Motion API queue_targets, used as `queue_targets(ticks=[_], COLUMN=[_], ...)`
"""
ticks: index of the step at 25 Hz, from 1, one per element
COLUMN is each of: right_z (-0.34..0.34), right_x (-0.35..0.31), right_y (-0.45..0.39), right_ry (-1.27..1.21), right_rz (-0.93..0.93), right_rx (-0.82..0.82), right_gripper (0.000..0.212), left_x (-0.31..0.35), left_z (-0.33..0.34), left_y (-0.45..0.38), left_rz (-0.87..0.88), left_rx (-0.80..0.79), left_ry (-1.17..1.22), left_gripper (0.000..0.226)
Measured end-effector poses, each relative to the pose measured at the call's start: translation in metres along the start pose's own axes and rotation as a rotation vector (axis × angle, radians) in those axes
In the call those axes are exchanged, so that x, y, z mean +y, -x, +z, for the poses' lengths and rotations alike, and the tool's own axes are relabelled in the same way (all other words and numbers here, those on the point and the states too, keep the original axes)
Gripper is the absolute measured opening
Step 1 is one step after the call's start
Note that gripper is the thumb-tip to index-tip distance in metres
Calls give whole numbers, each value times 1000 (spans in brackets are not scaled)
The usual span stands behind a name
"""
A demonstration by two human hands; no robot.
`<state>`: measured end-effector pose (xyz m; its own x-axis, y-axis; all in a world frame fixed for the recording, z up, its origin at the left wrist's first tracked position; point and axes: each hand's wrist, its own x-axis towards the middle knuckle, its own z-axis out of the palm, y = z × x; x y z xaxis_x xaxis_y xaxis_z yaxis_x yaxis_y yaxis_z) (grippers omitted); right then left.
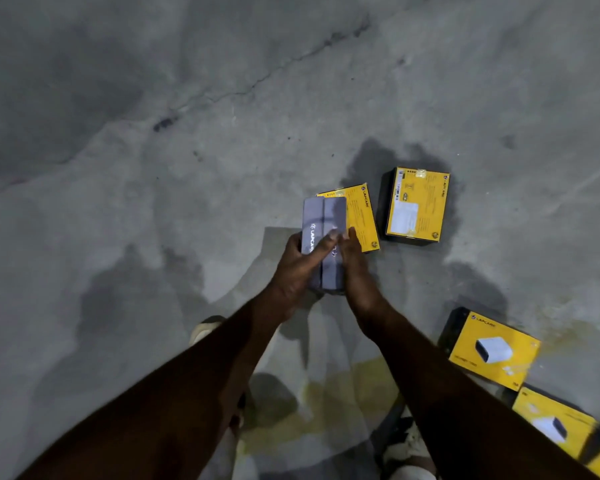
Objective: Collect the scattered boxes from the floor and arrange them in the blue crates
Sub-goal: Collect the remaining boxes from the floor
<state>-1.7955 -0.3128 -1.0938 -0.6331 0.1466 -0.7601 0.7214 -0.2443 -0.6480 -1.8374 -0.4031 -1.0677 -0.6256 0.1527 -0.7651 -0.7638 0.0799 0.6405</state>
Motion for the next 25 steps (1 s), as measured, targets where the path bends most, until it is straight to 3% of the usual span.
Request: queue_targets(ticks=[3,5,8,10,13,17,21,22,25], right_z=[-2,-5,-18,-25,-29,-23,-24,-24,-16], right_x=[-5,-7,-9,-12,-6,5,-3,-8,-14], right_y=[-8,-14,-27,-42,-70,-82,-88,-83,-52], right_ry=[46,121,525,801,945,790,492,413,297], right_rz=[-29,-60,-246,-318,-234,-238,-183,-177,-295], right_rx=[38,27,188,309,236,294,322,268,69], right_gripper=[62,56,45,59,93,101,92,85,33], left_x=[-1,-10,-19,-21,-27,-32,-31,-30,-24], left_z=[-2,-5,-14,-19,-24,-21,-26,-28,-29], left_y=[-6,-16,-25,-27,-36,-47,-47,-46,-38], left_rz=[14,4,-88,-128,-123,-69,-16,-8,-9], left_rx=[104,218,510,648,778,720,649,608,496], left_ry=[-122,-203,-277,-276,-339,-375,-426,-403,-384], left_gripper=[39,54,77,76,65,65,66,69,67])
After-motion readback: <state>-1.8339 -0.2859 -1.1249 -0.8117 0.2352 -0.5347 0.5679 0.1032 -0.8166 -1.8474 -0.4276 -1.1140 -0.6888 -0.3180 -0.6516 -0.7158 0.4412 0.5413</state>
